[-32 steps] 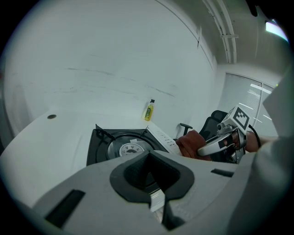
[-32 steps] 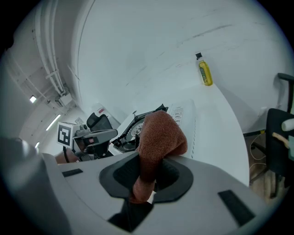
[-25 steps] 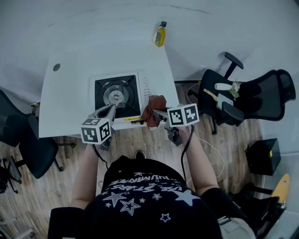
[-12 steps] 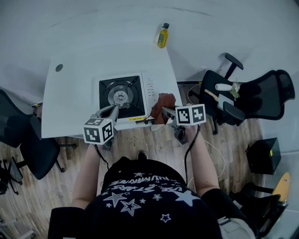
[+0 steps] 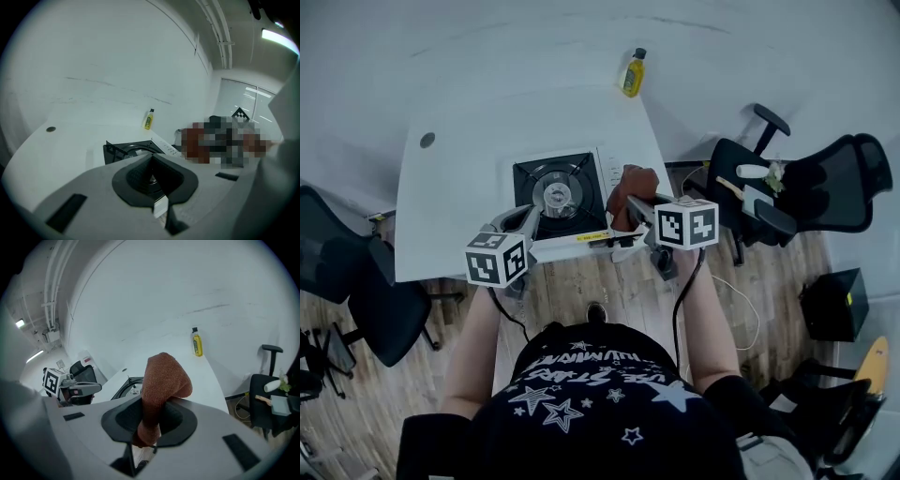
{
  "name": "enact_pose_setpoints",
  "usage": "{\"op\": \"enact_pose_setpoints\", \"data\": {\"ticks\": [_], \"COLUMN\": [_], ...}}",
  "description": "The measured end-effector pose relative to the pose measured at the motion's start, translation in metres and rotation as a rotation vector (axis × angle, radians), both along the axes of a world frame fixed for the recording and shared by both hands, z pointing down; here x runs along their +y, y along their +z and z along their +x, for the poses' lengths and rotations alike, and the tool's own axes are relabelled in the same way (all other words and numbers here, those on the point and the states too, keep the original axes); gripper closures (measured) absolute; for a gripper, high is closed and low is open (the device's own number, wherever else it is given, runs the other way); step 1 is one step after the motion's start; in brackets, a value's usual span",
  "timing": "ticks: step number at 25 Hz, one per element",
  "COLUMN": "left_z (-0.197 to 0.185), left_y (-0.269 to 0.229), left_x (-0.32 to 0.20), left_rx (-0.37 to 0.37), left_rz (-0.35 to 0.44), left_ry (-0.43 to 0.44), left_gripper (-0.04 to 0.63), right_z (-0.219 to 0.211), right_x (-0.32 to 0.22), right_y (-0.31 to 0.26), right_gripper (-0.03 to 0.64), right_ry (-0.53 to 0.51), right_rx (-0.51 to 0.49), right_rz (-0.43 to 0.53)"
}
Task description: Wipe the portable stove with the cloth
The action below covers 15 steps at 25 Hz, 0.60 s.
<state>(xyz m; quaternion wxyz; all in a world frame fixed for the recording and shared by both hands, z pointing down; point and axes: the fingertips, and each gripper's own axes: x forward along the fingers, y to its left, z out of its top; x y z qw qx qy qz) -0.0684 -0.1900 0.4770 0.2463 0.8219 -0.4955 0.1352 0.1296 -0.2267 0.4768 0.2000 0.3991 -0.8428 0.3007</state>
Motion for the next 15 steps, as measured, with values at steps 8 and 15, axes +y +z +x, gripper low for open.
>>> {"op": "enact_pose_setpoints", "data": {"ticks": [8, 15], "left_z": [-0.021, -0.042], "left_y": [-0.011, -0.013], "left_x": [0.009, 0.022], "left_rx": [0.020, 0.027], "left_rz": [0.025, 0.032], "left_ry": [0.005, -0.009], "left_gripper": [0.589, 0.589], "right_z": [-0.040, -0.075], "right_x": [0.007, 0.018], "right_y": [-0.011, -0.017], "right_gripper": [0.543, 0.543], "right_ry": [-0.015, -0.039], "right_rx": [0.027, 0.066], "right_rz": [0.051, 0.130]}}
